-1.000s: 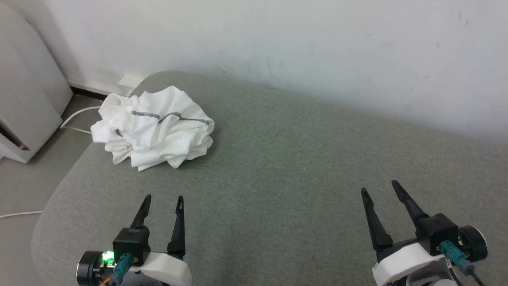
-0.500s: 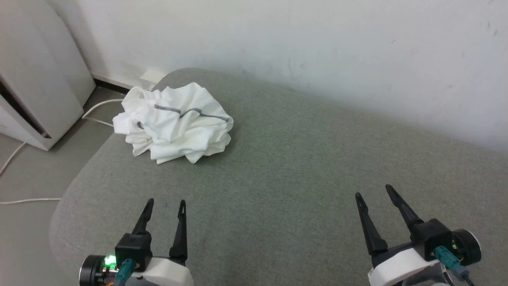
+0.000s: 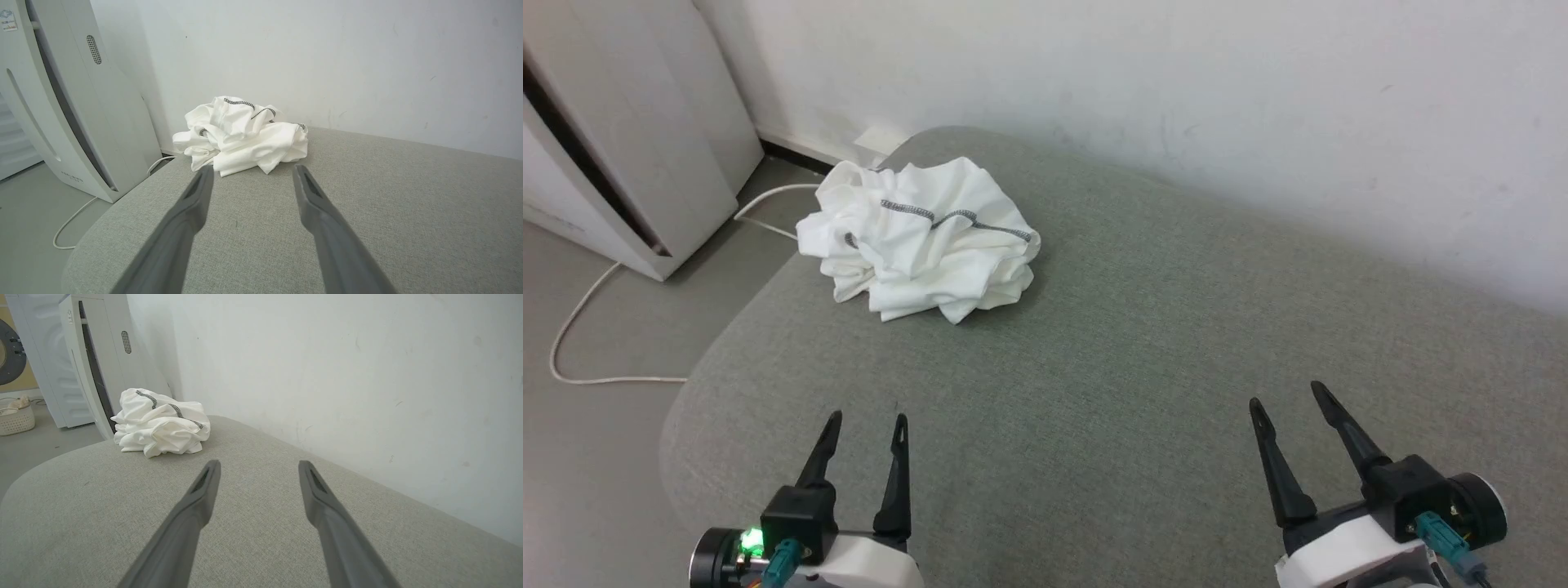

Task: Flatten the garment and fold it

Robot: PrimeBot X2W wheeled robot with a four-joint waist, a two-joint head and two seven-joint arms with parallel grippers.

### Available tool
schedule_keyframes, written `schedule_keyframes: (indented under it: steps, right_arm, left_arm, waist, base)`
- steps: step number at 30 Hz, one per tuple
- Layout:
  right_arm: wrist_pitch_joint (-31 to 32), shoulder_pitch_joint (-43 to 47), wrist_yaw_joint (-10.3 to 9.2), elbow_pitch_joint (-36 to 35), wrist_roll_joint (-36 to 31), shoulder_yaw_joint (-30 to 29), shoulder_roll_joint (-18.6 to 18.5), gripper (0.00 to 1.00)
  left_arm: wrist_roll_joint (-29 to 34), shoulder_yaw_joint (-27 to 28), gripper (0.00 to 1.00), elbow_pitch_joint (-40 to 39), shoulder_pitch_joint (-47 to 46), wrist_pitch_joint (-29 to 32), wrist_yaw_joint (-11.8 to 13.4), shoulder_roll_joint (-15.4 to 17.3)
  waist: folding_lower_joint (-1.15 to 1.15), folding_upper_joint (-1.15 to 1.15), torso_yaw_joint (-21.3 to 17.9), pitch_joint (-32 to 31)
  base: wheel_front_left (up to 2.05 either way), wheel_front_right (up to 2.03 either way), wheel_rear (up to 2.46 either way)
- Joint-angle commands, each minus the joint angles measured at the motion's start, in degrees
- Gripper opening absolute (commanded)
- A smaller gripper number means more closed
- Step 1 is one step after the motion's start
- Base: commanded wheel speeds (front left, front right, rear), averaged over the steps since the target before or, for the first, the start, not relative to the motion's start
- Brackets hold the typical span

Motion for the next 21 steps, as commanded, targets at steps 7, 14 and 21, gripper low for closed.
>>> schedule_keyframes:
  steps: [7,14,21]
  right_arm:
    - [-1.4,0.2,-0.12,0.6,0.5,0.5,0.2,1.00]
    - [-1.5,0.2,-0.12,0.7,0.5,0.4,0.2,1.00]
    - [-1.5,0.4,-0.12,0.8,0.7,0.2,0.2,1.00]
  left_arm:
    - [-0.1,-0.5,1.00,0.3,0.4,-1.3,-0.4,0.3]
    - [-0.1,-0.4,1.00,0.3,0.3,-1.4,-0.5,0.3]
    - [0.0,-0.3,1.00,0.3,0.3,-1.4,-0.6,0.3]
  waist:
    - [0.00,0.00,1.9,0.4]
    - [0.00,0.00,2.0,0.3]
    - [0.00,0.00,2.0,0.4]
  base:
    - [0.00,0.00,0.00]
    - [0.00,0.00,0.00]
    - [0.00,0.00,0.00]
